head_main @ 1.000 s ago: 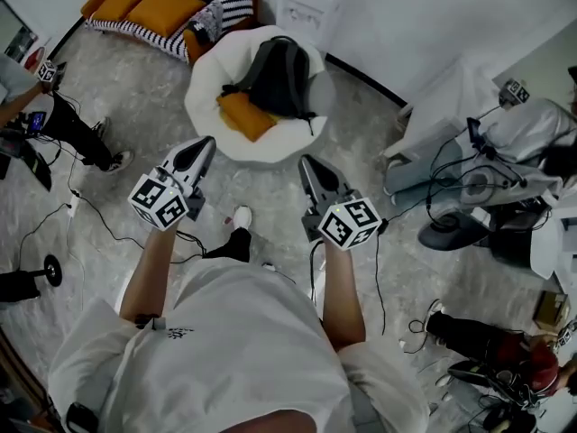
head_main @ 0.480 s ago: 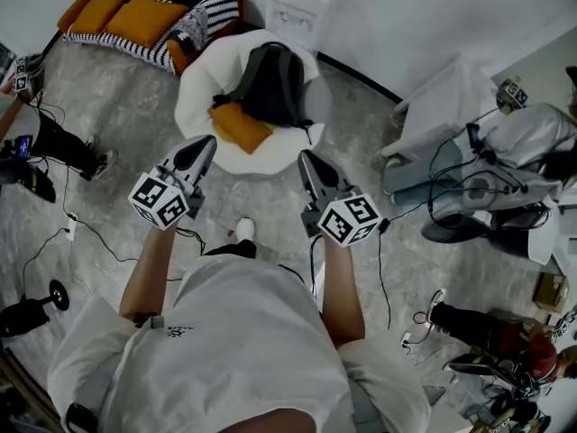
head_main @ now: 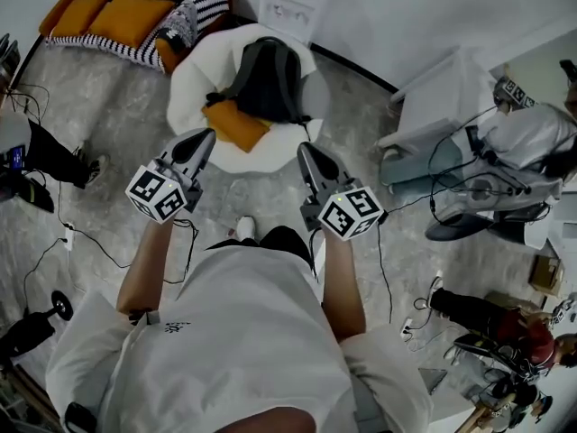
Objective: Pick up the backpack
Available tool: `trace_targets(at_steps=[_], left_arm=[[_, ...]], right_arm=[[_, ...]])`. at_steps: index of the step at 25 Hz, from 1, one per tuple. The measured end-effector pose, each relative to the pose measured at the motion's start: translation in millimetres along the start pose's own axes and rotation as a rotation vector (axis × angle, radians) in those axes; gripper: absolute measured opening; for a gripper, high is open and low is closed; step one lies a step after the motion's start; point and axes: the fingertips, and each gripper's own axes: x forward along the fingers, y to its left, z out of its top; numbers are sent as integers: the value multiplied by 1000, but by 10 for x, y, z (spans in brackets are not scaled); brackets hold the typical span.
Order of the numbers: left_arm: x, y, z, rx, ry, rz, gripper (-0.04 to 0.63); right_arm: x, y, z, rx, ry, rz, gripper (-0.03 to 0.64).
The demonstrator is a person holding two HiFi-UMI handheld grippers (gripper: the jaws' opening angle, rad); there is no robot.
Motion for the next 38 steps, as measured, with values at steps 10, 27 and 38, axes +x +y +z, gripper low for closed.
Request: trace_targets(at_steps=[10,27,38], left_arm=[[178,249,-134,-23,19,38,2],[1351,773,49,-7,0,185,2],[1948,1127,-45,-16,38,318,2]], right_arm=[[335,-266,39,38,10,41,5],[1238,-1492,468,-81,85,147,5],[1654,-2277,419,-37,155,240,5]])
